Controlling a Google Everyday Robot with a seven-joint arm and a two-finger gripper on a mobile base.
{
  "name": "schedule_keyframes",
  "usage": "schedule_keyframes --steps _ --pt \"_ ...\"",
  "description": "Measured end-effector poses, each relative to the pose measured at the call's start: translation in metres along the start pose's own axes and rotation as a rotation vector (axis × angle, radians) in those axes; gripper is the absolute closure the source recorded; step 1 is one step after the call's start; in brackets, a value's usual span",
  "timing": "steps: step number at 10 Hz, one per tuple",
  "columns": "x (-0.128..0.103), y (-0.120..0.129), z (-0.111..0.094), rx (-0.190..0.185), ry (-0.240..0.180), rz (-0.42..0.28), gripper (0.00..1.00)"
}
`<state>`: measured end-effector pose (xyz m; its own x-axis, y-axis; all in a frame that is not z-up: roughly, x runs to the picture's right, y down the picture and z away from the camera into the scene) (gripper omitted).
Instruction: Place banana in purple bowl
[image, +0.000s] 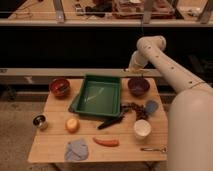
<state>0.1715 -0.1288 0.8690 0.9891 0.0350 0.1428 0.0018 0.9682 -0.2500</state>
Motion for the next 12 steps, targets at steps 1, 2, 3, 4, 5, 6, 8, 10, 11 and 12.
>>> schedule_keyframes --steps 1,2,3,4,5,6,8,10,11,12 --pt "0.002 0.006 -0.010 -0.001 0.065 0.003 1.00" --pt "0.004 0.009 -0.015 -0.008 0.105 0.018 1.00" --pt "0.006 0.011 -0.014 -0.014 0.112 0.030 1.00" --pt "0.016 0.011 -0.011 -0.021 0.118 0.051 1.00" --pt "0.024 0.012 -0.007 -0.032 0.114 0.077 1.00" --pt "0.031 0.013 -0.005 -0.037 0.116 0.094 1.00" --pt "0.040 0.012 -0.003 -0.039 0.123 0.120 1.00" --pt "0.049 0.012 -0.004 -0.034 0.133 0.168 1.00" --pt "0.061 0.015 -0.006 -0.031 0.150 0.211 0.99" --pt "0.068 0.017 -0.008 -0.027 0.165 0.245 0.94"
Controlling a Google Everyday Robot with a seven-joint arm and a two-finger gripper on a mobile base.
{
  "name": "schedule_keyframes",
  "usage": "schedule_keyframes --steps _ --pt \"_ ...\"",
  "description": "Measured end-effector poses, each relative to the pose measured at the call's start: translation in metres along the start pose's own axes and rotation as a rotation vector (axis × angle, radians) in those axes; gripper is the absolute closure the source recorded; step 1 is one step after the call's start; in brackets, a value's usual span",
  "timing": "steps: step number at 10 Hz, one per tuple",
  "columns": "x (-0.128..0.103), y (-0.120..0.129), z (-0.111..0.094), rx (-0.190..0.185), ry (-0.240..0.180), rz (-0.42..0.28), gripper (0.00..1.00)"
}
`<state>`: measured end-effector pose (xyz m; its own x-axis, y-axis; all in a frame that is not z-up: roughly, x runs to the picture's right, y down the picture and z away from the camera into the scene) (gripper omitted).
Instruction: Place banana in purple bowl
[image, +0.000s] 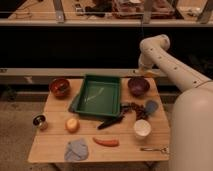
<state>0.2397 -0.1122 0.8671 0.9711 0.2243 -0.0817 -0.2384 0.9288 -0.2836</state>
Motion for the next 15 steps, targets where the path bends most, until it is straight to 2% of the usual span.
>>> schedule_keyframes --steps 2,3,4,5,7,9,15 --pt "0.006 0.002 0.000 0.001 0.020 0.057 0.74" --pt "0.014 0.003 -0.001 -0.003 0.032 0.080 0.61" --pt "0.017 0.004 0.001 -0.011 0.037 0.090 0.53" --pt "0.019 0.006 0.005 -0.022 0.041 0.099 0.44" --pt "0.023 0.014 0.025 -0.070 0.053 0.128 0.24" --pt "0.028 0.022 0.049 -0.129 0.056 0.142 0.20" --pt "0.026 0.023 0.053 -0.139 0.055 0.136 0.20"
